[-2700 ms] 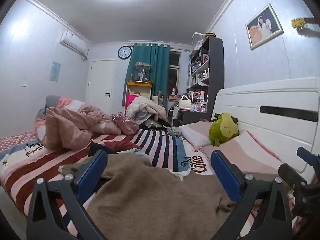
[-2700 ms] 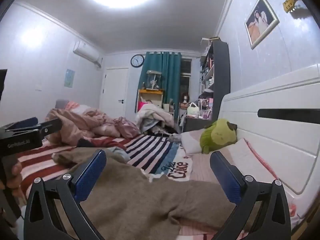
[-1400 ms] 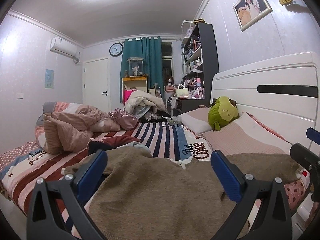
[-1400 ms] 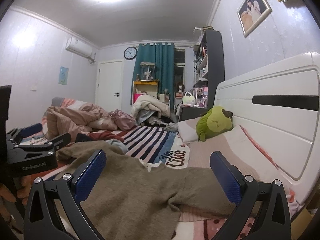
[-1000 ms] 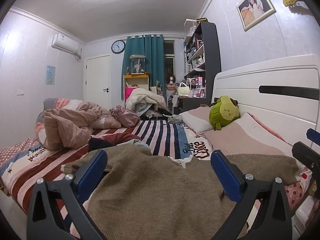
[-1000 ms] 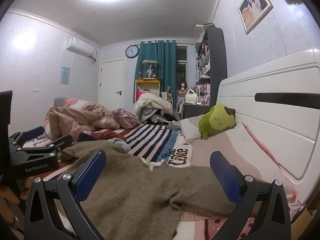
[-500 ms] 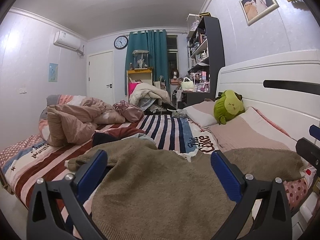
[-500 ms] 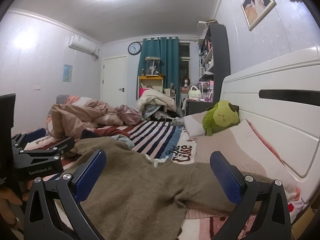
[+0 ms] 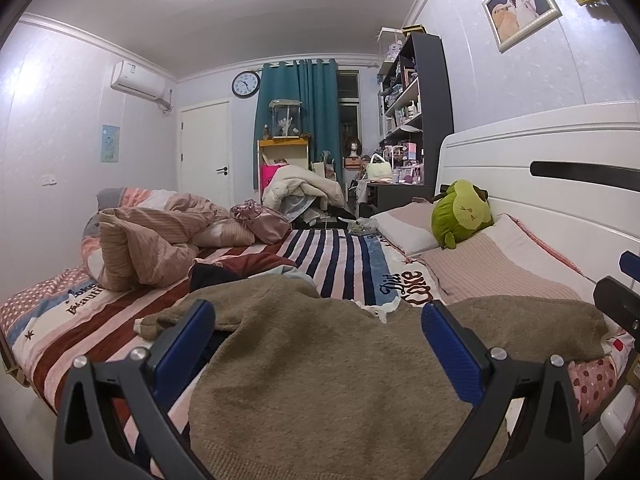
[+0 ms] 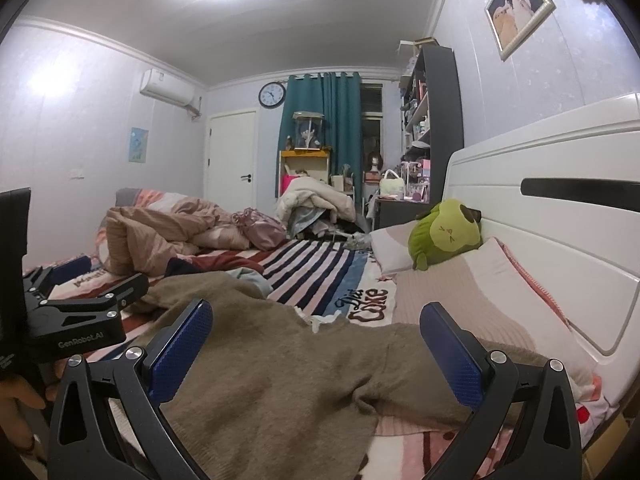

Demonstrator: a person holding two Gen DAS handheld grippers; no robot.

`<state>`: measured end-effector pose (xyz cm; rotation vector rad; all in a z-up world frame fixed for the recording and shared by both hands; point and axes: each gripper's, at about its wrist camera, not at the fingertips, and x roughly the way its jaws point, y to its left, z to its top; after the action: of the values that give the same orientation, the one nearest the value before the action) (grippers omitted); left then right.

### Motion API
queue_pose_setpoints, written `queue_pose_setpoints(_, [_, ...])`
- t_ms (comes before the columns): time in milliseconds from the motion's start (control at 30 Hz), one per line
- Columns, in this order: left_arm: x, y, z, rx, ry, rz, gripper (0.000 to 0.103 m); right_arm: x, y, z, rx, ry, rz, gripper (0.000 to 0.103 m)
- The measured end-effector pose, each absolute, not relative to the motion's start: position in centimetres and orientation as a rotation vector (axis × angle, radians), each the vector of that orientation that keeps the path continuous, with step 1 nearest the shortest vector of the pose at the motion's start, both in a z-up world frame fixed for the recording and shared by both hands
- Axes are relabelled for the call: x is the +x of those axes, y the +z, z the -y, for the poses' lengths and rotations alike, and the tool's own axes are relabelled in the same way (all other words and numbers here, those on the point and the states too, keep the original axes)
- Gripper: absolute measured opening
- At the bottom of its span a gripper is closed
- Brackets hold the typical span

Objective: Fold small clothes

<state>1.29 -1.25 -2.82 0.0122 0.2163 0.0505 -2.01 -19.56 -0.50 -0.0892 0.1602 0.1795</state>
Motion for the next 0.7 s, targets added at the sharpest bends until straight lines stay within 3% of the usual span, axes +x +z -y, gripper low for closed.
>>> queue_pose_setpoints(333, [2.9, -4.1, -0.6, 0.003, 0.042, -0.268, 0.102, -0.3, -2.0, 17.7, -0.069, 0.249, -0.194, 0.103])
queue_pose_setpoints(700, [12.3, -11.5, -15.1, -0.188, 0.131, -0.465, 0.102, 9.8, -8.1, 13.2, -0.003, 0.511, -0.398, 0.103])
